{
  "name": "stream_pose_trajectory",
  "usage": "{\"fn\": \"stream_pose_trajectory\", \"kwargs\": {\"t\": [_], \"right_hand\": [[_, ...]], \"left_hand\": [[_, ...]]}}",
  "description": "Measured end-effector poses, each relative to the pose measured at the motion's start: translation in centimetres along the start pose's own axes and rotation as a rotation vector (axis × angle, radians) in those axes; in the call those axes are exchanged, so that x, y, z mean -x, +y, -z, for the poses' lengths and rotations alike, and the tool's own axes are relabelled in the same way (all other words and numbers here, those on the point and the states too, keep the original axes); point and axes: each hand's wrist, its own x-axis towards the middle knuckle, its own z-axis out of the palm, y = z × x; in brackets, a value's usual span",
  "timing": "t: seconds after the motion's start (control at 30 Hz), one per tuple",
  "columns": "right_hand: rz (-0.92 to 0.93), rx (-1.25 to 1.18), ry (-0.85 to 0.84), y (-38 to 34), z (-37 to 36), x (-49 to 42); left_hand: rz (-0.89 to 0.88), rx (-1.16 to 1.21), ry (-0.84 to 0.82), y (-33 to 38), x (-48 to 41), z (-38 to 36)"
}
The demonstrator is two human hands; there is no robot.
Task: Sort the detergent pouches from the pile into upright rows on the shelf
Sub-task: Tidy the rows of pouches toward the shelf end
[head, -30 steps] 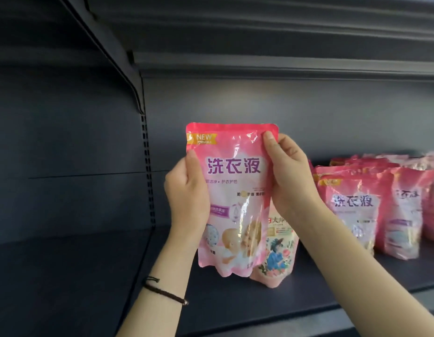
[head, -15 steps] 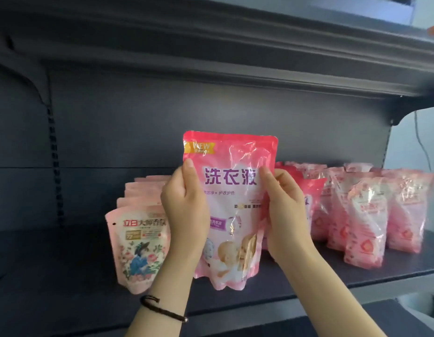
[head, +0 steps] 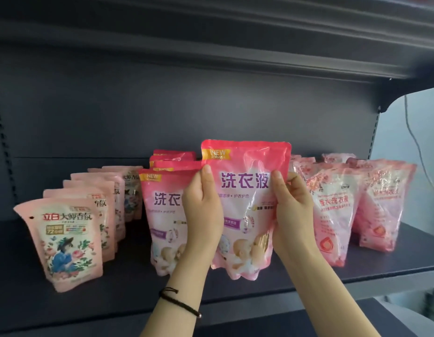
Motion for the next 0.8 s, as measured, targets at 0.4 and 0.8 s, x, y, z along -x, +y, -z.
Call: {"fn": "stream_pose_trajectory", "kwargs": {"t": [0.4,0.8], "right_hand": [[-0.017,0.054,0.008,3.7,3.8,-2.6],[0.125,0.169,0.006,5.8,5.2,-2.4]], "left_hand": [[0.147,0.021,0.045,-4.0,2.0,-4.2],[-0.025,-0.056,0.226,-6.0,3.8,-5.8]]}}
